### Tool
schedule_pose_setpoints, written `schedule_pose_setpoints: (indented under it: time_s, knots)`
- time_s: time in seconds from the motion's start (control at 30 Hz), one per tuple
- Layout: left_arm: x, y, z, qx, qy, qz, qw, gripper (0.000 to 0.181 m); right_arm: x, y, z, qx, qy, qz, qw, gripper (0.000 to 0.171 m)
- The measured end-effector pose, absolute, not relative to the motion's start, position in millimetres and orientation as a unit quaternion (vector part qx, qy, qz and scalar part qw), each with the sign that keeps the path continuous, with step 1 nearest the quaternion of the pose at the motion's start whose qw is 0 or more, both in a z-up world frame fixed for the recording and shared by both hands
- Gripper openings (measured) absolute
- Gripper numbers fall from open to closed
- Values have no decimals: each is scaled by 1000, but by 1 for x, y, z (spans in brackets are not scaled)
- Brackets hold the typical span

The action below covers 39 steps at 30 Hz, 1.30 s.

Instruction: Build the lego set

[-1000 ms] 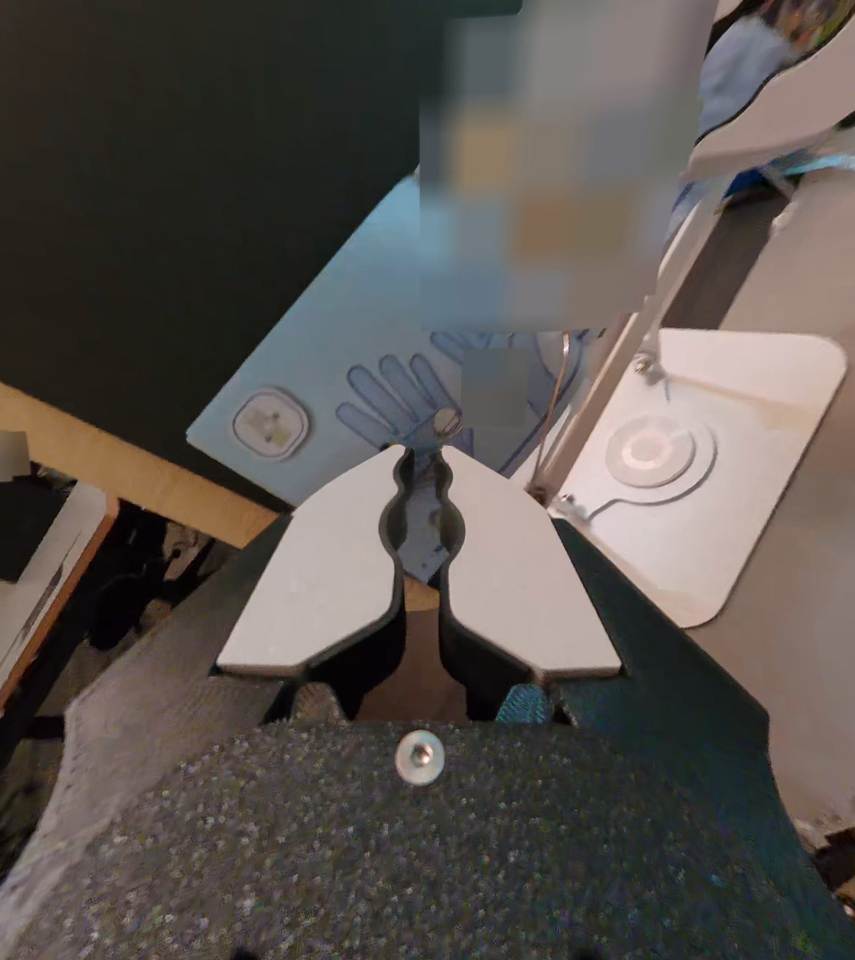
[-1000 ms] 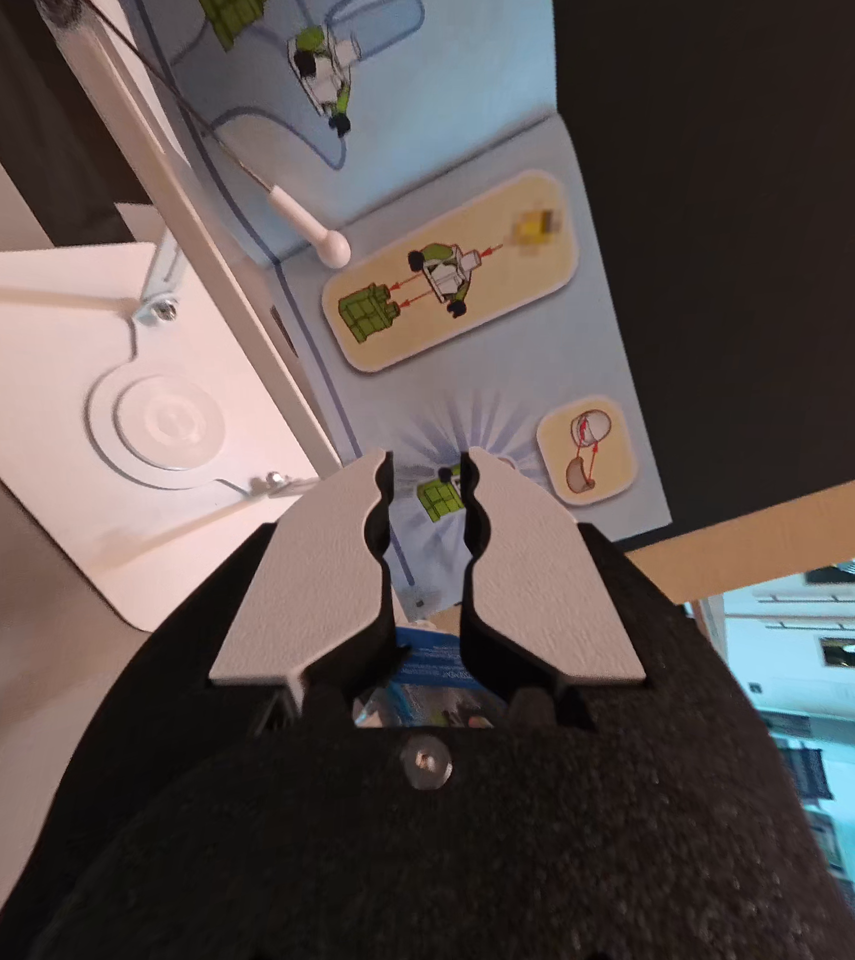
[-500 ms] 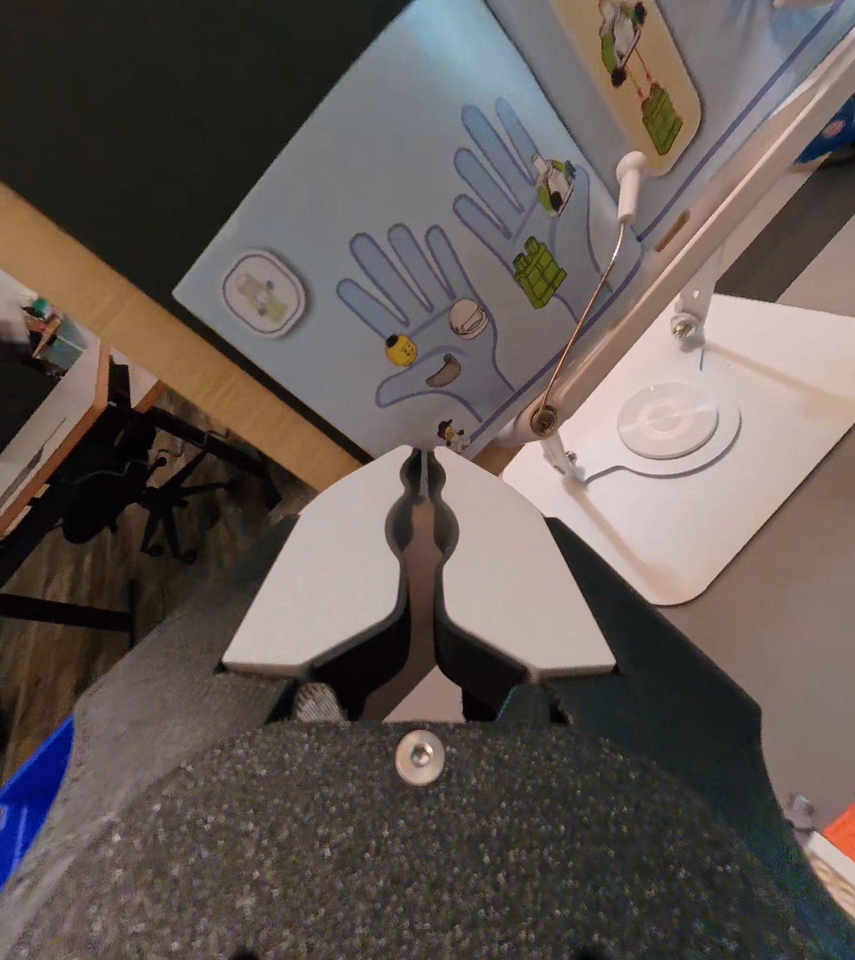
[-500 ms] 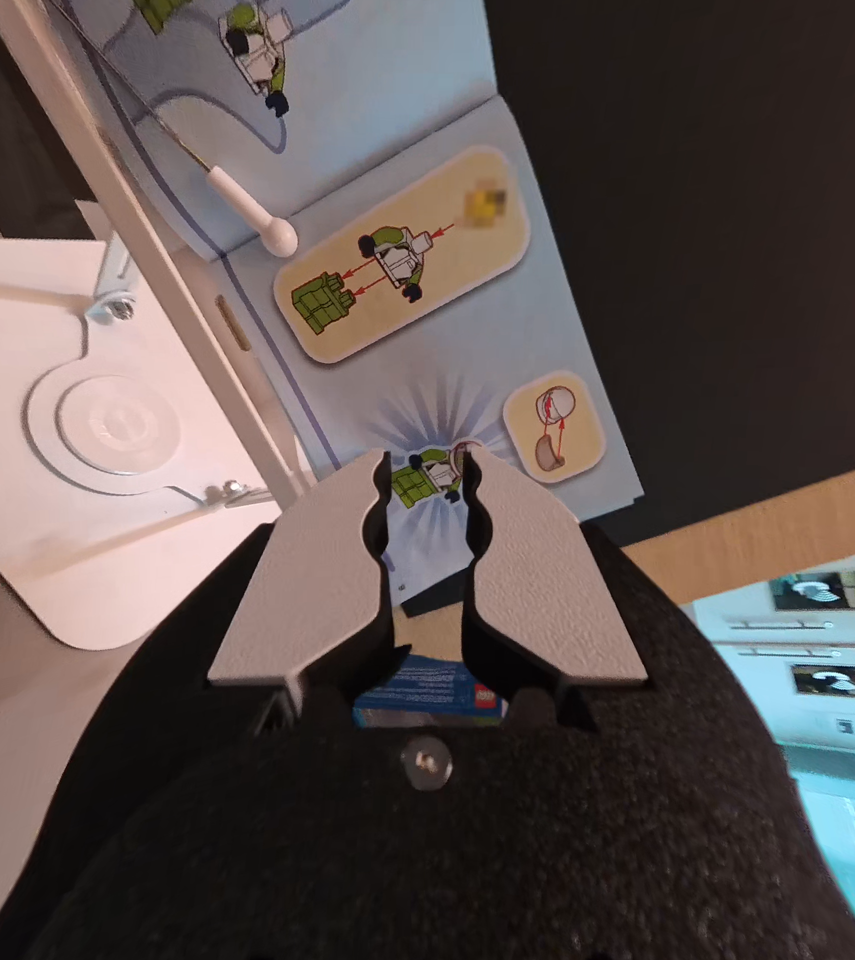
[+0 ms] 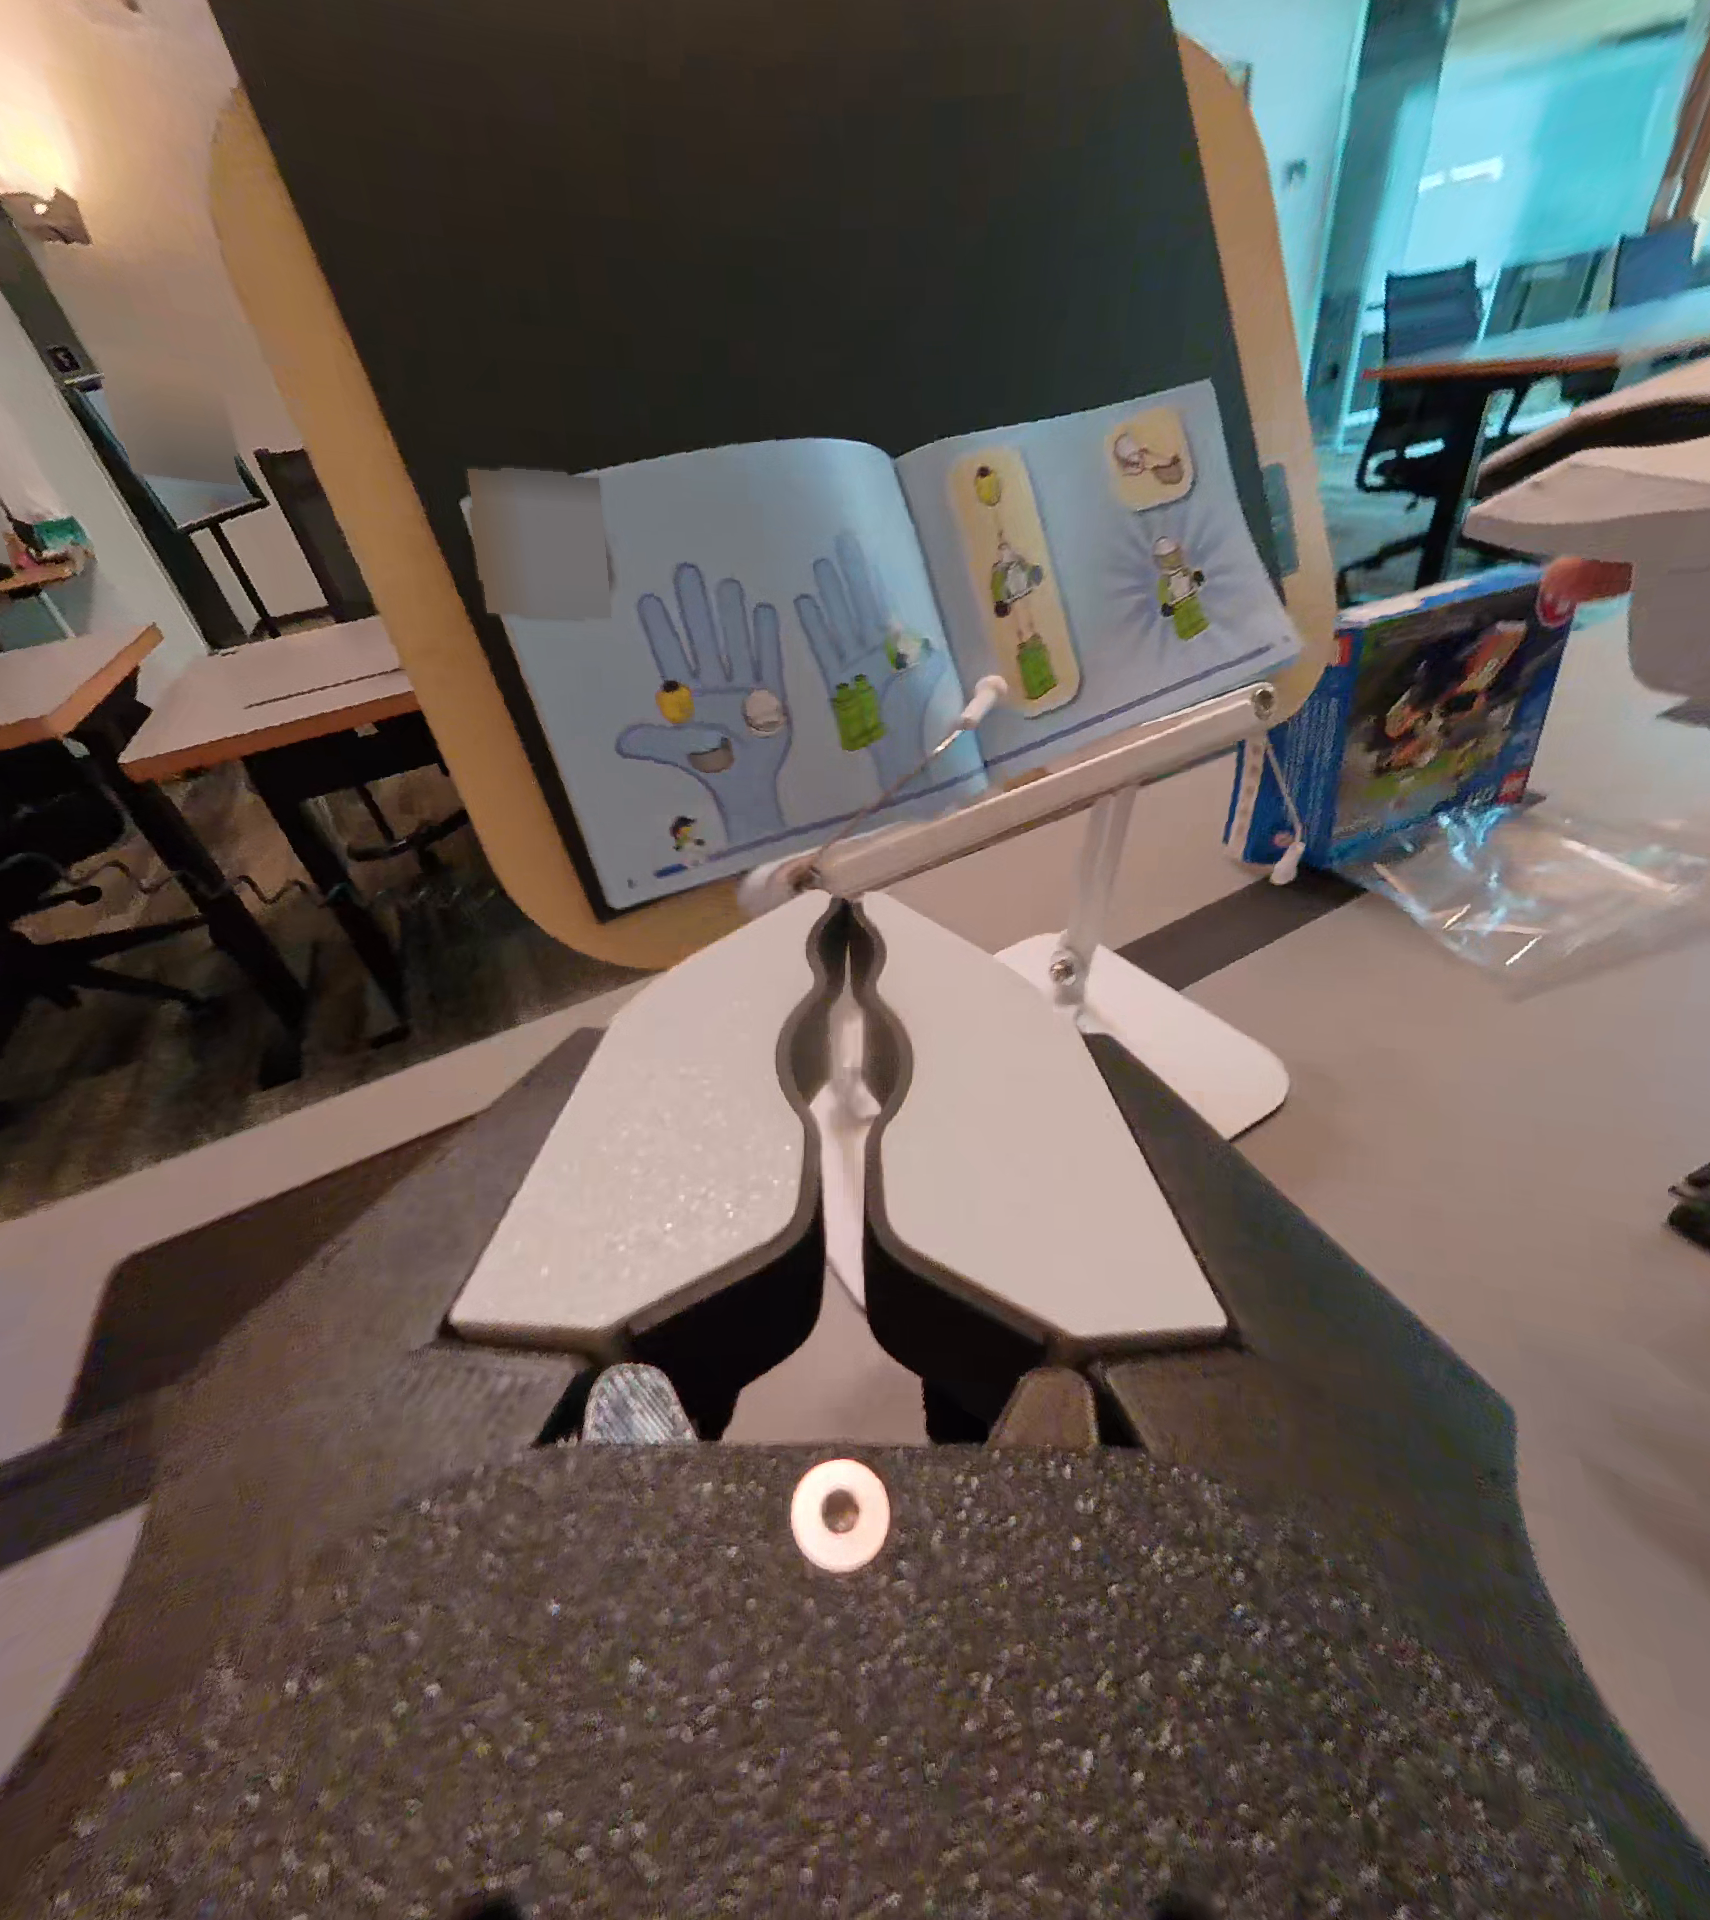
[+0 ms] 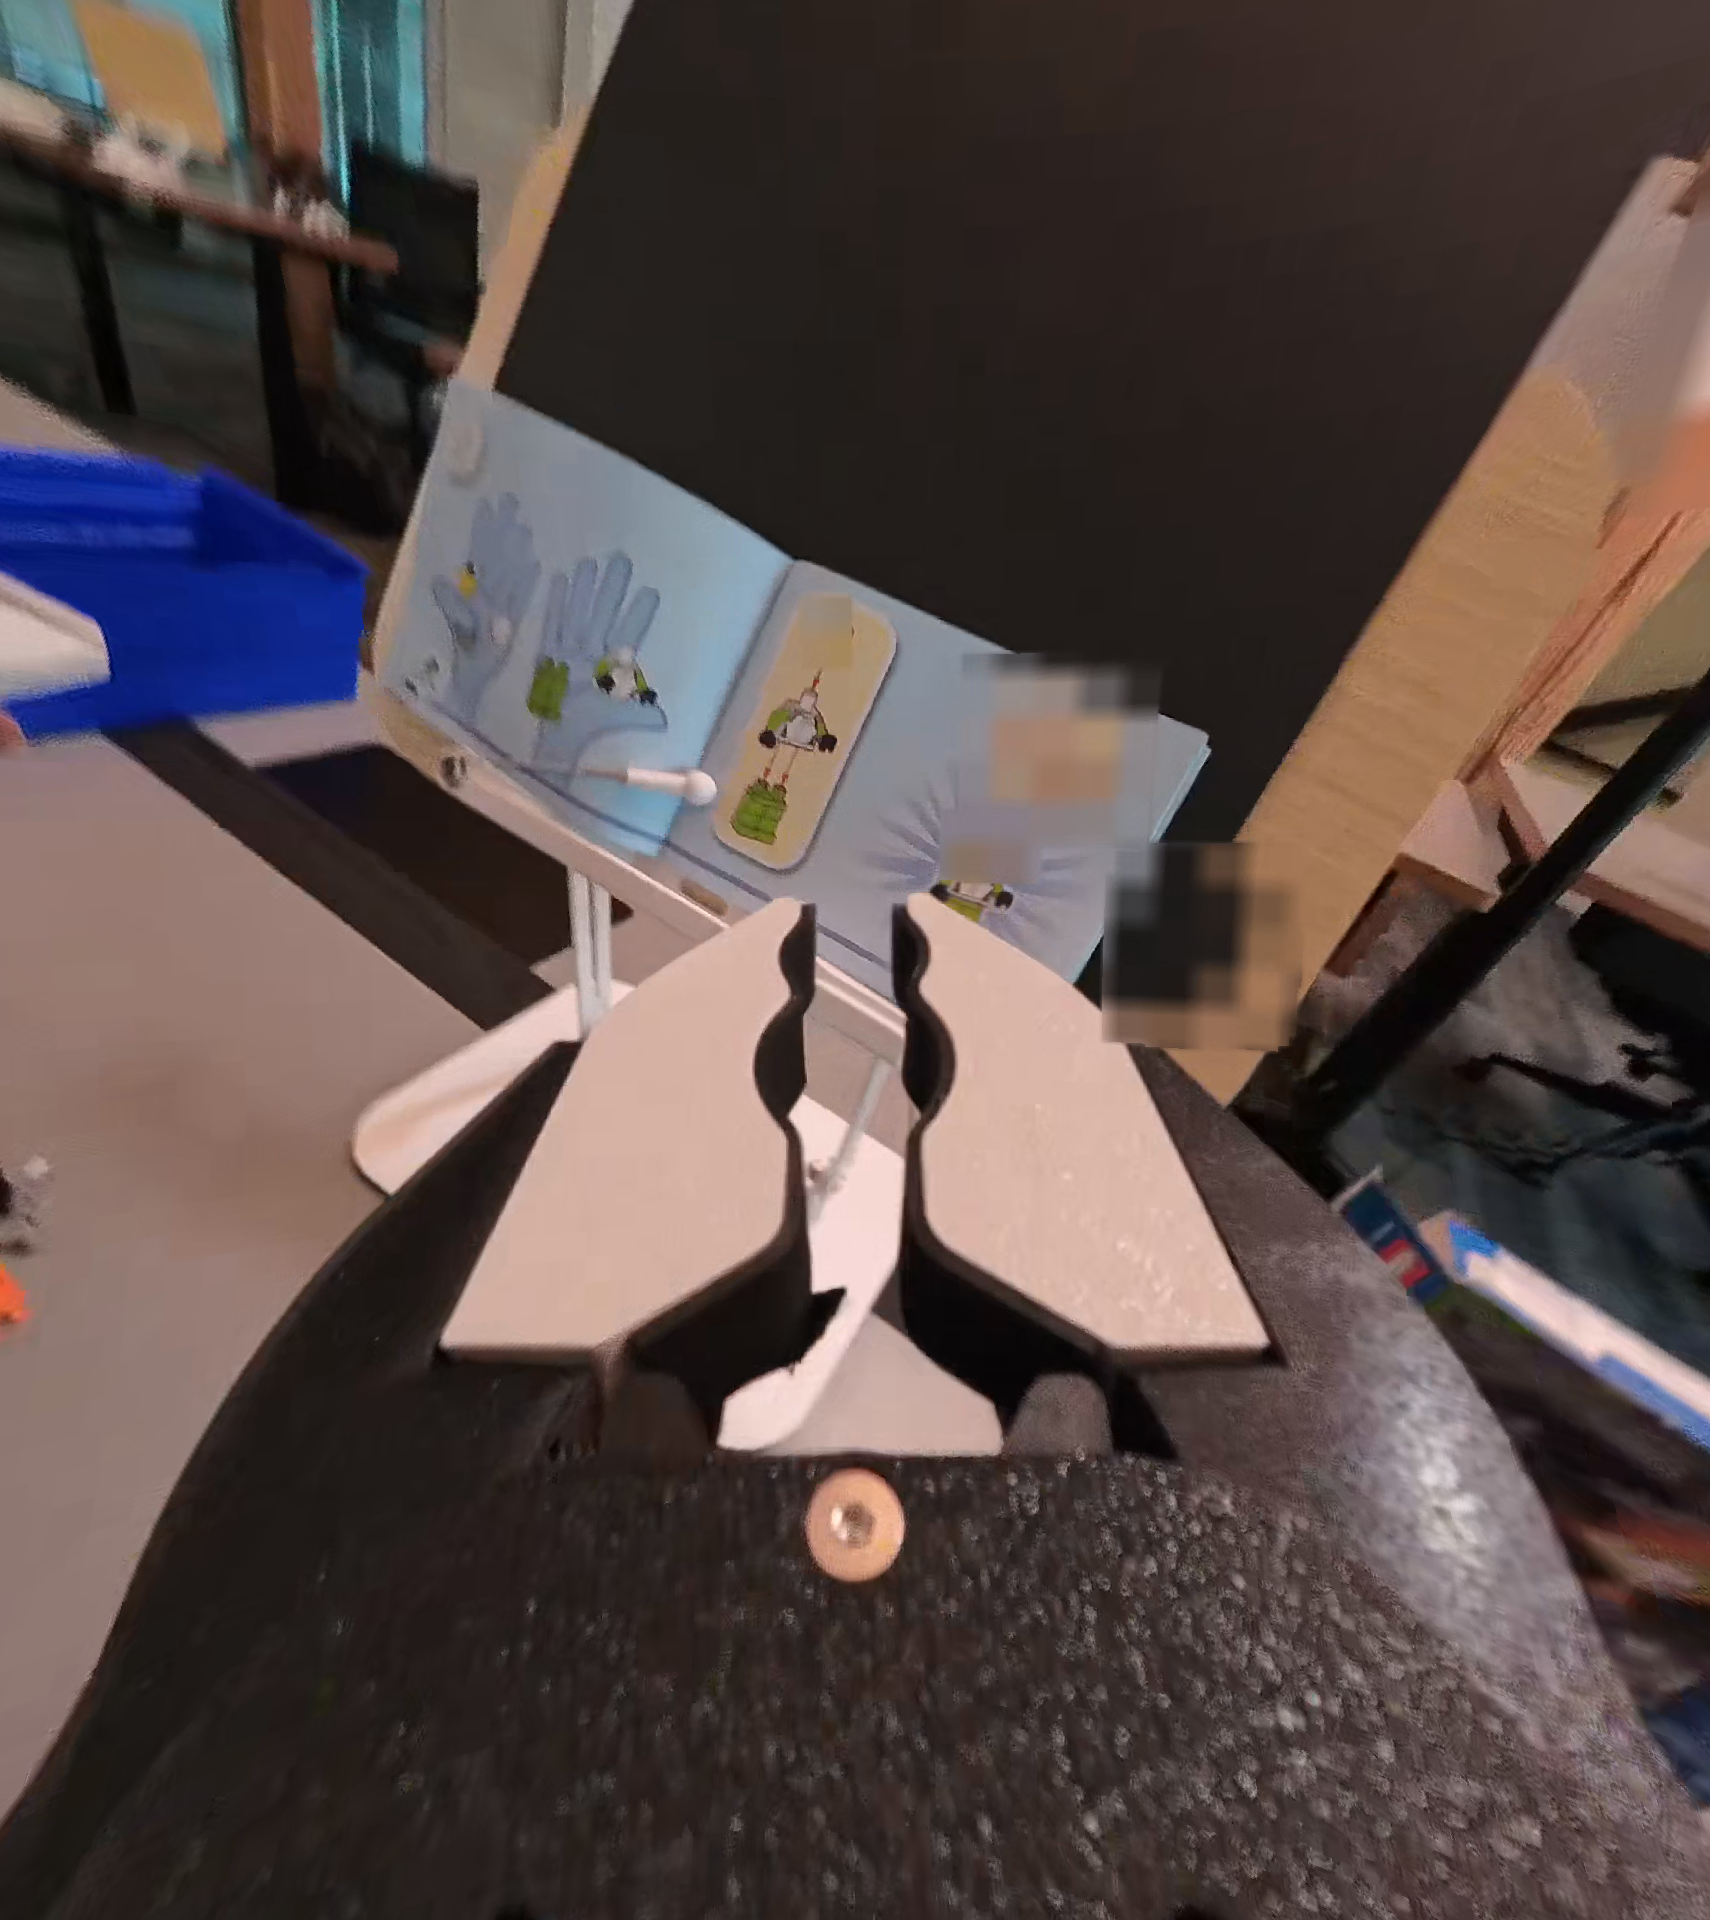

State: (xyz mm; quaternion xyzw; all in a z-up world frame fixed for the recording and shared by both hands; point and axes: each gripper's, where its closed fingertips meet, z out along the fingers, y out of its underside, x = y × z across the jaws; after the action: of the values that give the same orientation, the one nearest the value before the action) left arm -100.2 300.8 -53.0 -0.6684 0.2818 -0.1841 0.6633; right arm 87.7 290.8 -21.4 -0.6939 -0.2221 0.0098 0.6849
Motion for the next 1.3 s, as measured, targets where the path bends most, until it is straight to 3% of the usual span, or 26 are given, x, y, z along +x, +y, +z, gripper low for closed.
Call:
schedule_pose_setpoints:
  time_s: [0.1, 0.43, 1.3]
  knots:
    - [-85, 289, -59, -676, 243, -215, 662, 0, 81, 281, -26, -694, -172, 49, 697, 0]
    - [-94, 281, -66, -658, 169, -170, 714, 0, 53, 243, -49, -679, -128, 63, 721, 0]
    - [-106, 307, -74, -677, 185, -113, 704, 0, 37, 244, -60, -678, -169, 104, 707, 0]
